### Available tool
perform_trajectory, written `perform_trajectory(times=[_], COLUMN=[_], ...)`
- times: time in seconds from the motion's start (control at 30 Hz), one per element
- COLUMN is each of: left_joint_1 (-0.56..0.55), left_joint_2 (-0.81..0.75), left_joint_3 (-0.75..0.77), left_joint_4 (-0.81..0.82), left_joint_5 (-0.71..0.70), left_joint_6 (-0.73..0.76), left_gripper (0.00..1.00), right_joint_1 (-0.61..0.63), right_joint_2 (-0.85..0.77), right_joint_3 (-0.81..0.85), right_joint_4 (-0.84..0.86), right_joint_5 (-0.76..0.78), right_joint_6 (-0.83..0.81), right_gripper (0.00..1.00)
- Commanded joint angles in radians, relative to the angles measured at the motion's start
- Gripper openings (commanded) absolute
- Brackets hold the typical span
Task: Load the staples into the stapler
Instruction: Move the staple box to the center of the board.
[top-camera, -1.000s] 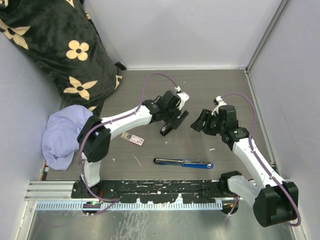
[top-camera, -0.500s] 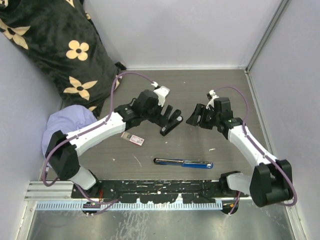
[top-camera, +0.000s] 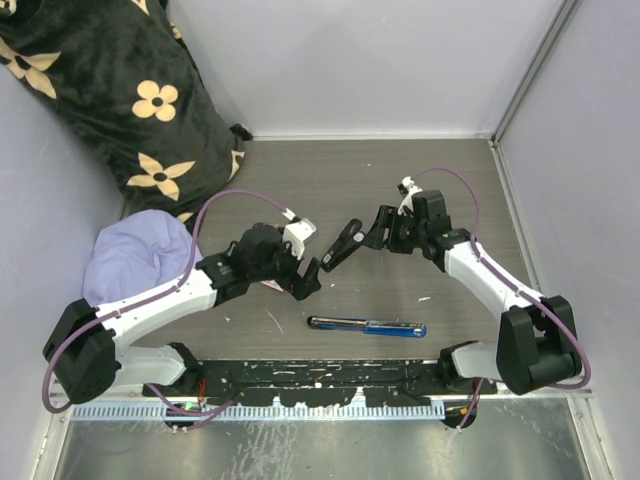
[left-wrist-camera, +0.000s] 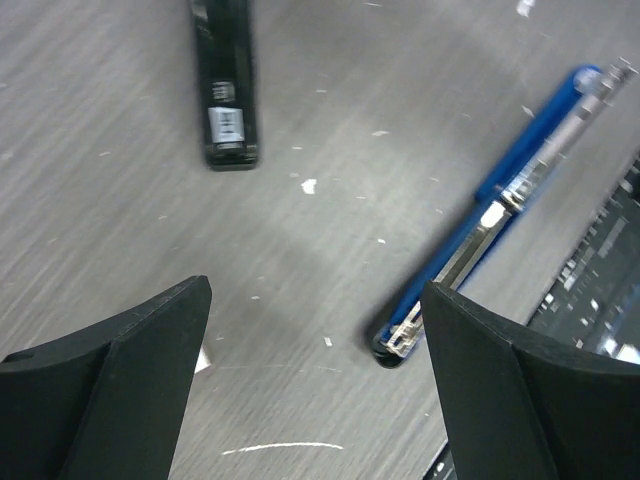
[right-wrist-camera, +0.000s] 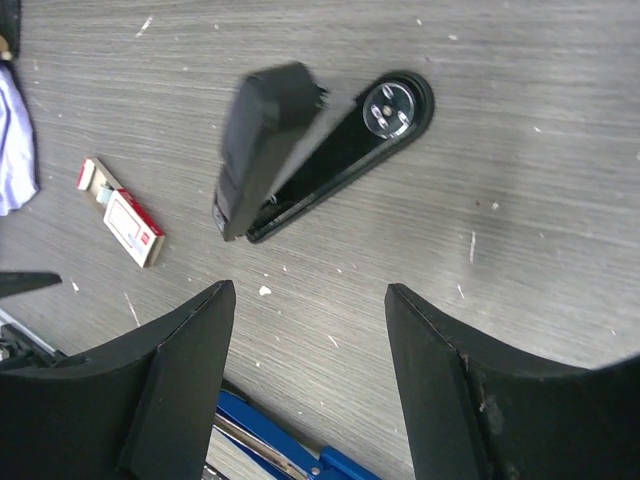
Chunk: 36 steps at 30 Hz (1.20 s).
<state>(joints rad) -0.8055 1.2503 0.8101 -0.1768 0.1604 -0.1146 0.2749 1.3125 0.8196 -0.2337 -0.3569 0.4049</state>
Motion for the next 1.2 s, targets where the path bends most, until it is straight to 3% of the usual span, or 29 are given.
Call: perform_trajectory(times=[0.0,0.13,0.27,0.5,0.6,0.7,0.87,1.17], left_joint_1=[-0.079,-0.122,-0.111,0.119,0.251,0.408,0.635,0.628], left_joint_2=[-0.048,-0.05,-0.078,-0.195,-0.257,-0.297,-0.356,-0.354], left_joint_3=[-0.064,-0.1,-0.102,-0.1,-0.064,-0.013,0.027,0.244], left_joint_4=[0.203,0.227,0.188,0.056,-0.084,-0.227,-0.324,-0.597], left_joint_5=[0.151,0.101,-0.045,-0.014,0.034,0.095,0.233,-0.148], left_joint_6=[0.077,0.038,-0.067,-0.302,-0.353,-0.364,-0.386,-0.124], left_gripper=[0.88,0.88,0.91,0.94,0.99,0.98,0.98,0.98], right_joint_1=[0.001,0.002,0.01,0.204,0.349,0.501,0.573,0.653], right_joint_2=[-0.108,-0.221,-0.331,-0.373,-0.3,-0.185,0.033,0.432], right_joint_3=[-0.061,-0.105,-0.163,-0.226,-0.155,-0.047,0.134,0.415], right_joint_4=[-0.007,-0.111,-0.178,-0.119,-0.106,-0.111,-0.092,-0.049], right_joint_5=[0.069,0.063,-0.032,0.032,0.153,0.281,0.331,0.327], right_joint_6=[0.02,0.055,0.106,0.148,0.11,0.049,-0.024,-0.193], right_gripper=[0.68,0.69,0.69,0.66,0.65,0.64,0.64,0.7])
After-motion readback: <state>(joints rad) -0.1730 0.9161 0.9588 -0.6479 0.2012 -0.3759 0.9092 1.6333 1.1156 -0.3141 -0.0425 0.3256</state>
